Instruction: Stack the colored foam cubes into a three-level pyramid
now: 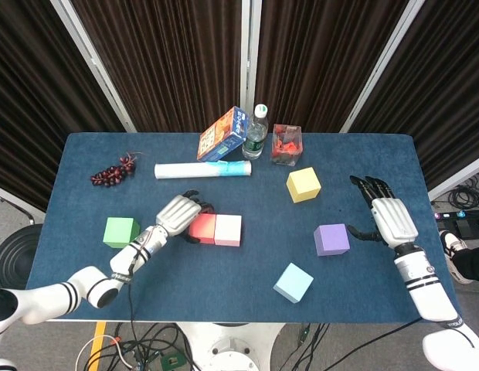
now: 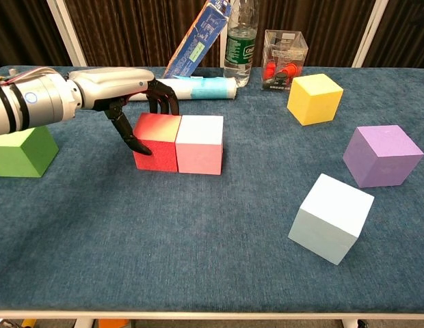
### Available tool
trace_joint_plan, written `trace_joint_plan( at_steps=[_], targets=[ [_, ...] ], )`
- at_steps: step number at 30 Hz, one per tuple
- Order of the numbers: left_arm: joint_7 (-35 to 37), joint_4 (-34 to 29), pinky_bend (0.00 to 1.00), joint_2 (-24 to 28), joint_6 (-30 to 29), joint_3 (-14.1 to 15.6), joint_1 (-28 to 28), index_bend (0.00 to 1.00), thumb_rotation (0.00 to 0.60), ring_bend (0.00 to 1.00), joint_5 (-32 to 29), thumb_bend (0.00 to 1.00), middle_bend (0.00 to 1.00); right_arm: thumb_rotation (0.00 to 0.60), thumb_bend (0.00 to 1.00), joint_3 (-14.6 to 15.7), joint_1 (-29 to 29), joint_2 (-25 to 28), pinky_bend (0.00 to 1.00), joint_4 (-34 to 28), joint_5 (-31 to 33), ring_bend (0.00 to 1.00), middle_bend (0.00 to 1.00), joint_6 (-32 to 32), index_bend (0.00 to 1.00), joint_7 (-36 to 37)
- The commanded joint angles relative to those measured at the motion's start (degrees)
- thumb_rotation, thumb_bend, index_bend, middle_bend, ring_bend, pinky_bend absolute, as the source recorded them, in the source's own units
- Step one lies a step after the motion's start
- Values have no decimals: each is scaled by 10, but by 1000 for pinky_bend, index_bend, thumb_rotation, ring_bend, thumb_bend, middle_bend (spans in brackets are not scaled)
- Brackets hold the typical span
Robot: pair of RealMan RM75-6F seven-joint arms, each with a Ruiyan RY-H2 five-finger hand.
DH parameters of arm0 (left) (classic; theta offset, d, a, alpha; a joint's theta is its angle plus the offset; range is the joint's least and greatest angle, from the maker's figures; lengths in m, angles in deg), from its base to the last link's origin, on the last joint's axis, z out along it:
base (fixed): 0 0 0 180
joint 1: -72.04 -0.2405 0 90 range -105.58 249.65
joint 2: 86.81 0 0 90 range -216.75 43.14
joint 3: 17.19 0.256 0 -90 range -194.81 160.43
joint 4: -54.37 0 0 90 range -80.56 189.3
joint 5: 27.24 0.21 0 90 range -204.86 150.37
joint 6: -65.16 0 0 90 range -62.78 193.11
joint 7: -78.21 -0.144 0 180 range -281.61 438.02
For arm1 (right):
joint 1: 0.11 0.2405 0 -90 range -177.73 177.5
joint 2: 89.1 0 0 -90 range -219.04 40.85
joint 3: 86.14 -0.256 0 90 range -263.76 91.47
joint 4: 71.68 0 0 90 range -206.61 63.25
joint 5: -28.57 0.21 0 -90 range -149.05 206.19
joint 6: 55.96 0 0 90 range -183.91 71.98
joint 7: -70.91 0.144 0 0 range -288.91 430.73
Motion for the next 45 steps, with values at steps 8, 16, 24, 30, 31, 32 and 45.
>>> trace_joint_plan(
  at_steps=[8, 16, 24, 30, 31, 32, 45],
  targets=[
    [-8, -4, 151, -1, 0, 2, -2, 331, 600, 369, -5, 42, 462, 600, 167, 0, 1, -1, 0, 1, 0, 0, 128, -2, 0, 1],
    [-15, -4, 151, -5, -6, -1, -3, 301, 600, 369, -8, 42, 436, 600, 169, -1, 0, -1, 0, 1, 0, 0, 128, -3, 0, 0],
    [-27, -13, 151, -4, -9, 0, -6, 255, 600, 369, -13, 32, 389, 600, 186, -1, -1, -1, 0, 1, -2, 0, 128, -1, 0, 1],
    [-40, -25, 148, 1, -14, -2, -8, 212, 600, 368, -19, 28, 338, 600, 190, 0, -3, 0, 0, 2, -3, 0, 128, 1, 0, 3],
    [-42, -29, 147, 3, -14, -2, -9, 206, 600, 367, -21, 28, 330, 600, 190, 0, -3, 0, 0, 2, -3, 0, 128, 1, 0, 3],
    [-43, -33, 147, 5, -15, -3, -10, 199, 600, 361, -22, 27, 316, 600, 191, 0, -4, 0, 0, 1, -3, 0, 128, 1, 0, 3],
    [-72, -100, 147, 48, -36, -13, -26, 166, 600, 329, -47, 18, 238, 600, 193, 6, -12, 6, 0, -2, -1, 0, 127, 3, 0, 7]
  ],
)
